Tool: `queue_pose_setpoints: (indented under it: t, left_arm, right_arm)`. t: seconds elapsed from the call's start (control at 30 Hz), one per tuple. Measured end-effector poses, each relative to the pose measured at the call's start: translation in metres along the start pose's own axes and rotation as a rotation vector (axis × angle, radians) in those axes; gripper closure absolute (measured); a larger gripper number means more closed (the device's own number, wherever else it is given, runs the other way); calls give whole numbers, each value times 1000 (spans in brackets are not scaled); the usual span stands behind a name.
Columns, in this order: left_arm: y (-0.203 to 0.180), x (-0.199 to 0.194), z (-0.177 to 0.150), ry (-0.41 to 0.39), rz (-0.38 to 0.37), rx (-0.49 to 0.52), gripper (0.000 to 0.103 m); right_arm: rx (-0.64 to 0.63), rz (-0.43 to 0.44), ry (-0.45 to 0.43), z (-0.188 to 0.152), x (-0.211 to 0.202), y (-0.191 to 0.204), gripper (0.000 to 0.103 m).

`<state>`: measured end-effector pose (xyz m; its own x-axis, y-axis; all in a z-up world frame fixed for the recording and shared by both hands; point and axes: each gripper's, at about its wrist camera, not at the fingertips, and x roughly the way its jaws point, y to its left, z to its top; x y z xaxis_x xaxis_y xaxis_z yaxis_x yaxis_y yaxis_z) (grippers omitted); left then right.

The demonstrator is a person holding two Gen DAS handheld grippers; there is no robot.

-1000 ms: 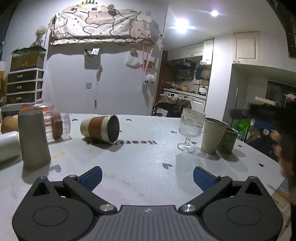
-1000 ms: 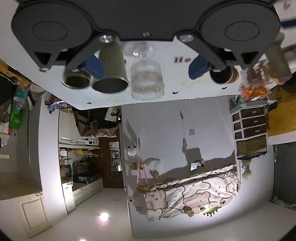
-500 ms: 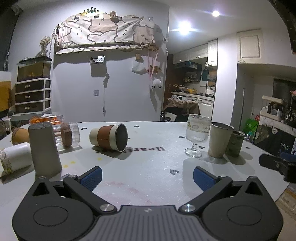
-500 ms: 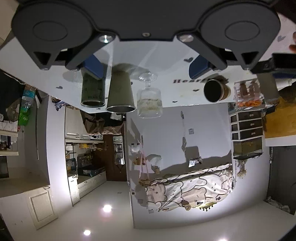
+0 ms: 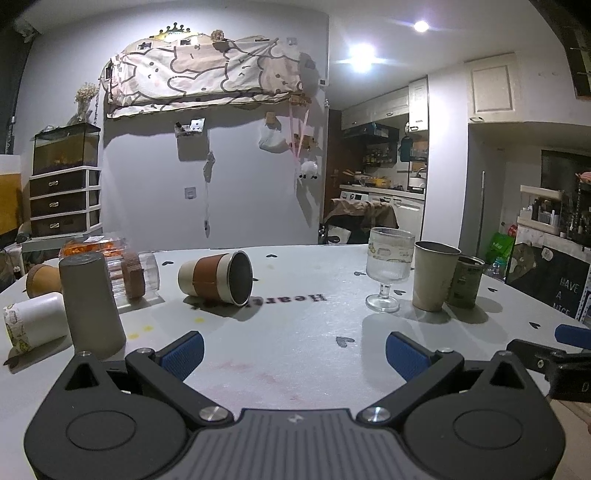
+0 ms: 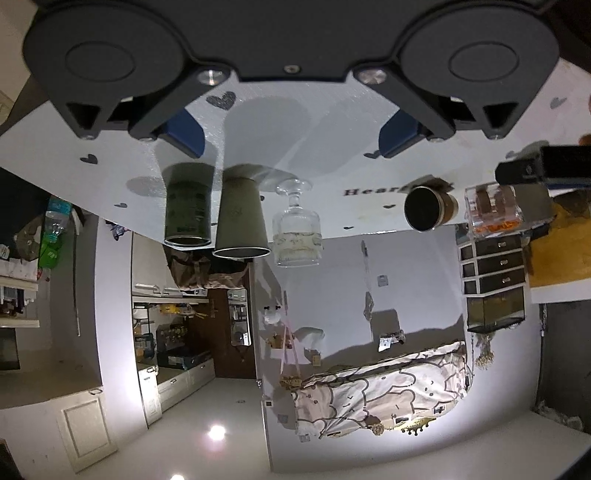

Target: Flip cup upright

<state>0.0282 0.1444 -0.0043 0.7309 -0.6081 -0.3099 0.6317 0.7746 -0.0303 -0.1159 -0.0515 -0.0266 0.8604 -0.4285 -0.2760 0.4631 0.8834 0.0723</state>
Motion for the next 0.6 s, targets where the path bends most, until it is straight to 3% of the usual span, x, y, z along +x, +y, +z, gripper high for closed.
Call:
queue_pose_setpoints:
  t: [0.6]
  left_arm:
    - [2,-2,-1,-5,4,-12,0]
  right_arm:
    - [-1,-2,2,1,-3,-3,0]
